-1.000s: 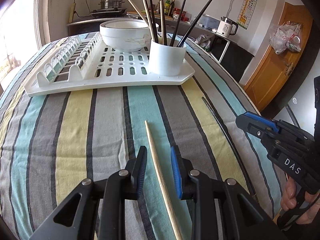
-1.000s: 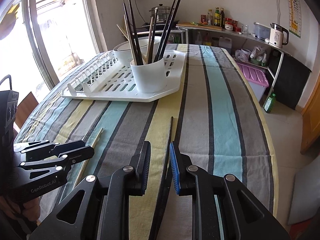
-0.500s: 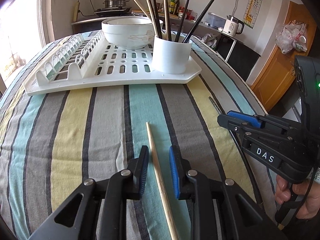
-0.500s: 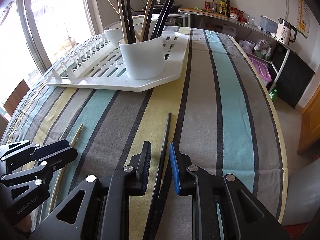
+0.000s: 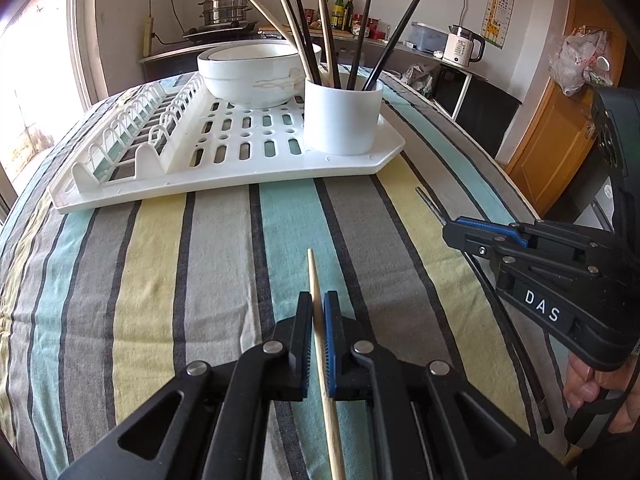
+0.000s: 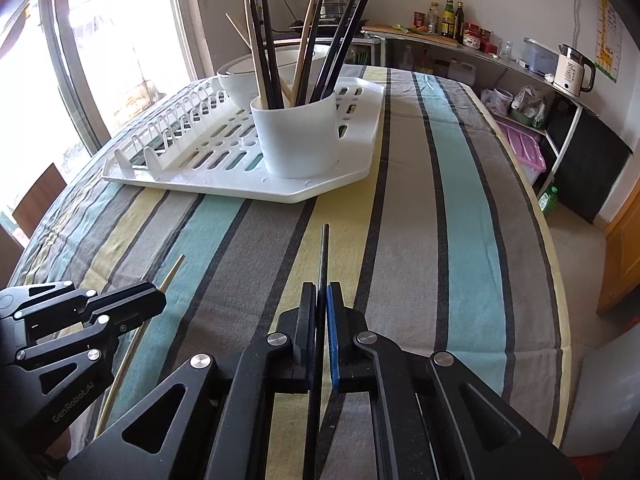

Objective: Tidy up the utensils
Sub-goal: 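Grasp the wooden chopstick with the left tool while the right tool grasps a black chopstick, then lift both held chopsticks up over the white cup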

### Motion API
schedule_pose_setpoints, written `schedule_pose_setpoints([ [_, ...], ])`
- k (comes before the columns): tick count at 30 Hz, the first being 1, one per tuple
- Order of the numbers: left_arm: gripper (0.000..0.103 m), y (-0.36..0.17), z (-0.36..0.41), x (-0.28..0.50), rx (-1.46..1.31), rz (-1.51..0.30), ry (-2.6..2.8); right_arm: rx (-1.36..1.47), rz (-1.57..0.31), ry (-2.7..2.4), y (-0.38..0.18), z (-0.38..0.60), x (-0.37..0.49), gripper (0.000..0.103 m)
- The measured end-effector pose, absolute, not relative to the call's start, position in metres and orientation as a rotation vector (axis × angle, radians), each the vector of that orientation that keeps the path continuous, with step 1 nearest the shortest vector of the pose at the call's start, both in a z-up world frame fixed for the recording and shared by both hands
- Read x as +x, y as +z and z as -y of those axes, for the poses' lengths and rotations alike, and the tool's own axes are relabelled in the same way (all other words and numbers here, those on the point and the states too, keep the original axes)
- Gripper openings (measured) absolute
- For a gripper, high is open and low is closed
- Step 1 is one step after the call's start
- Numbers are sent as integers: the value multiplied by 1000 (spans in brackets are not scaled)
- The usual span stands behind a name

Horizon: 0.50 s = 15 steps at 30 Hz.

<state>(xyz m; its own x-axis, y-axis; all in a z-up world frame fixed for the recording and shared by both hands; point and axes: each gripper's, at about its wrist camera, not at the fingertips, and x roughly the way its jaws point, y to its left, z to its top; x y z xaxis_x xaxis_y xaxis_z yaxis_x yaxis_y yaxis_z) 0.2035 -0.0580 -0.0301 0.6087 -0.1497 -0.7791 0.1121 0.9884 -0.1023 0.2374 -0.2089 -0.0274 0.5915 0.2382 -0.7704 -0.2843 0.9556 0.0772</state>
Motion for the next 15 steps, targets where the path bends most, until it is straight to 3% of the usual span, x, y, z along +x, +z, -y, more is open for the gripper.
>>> schedule_pose_setpoints([
  [15,6,34,44,184,-67,-739,-210,58,-639,320,56,230,200,5],
])
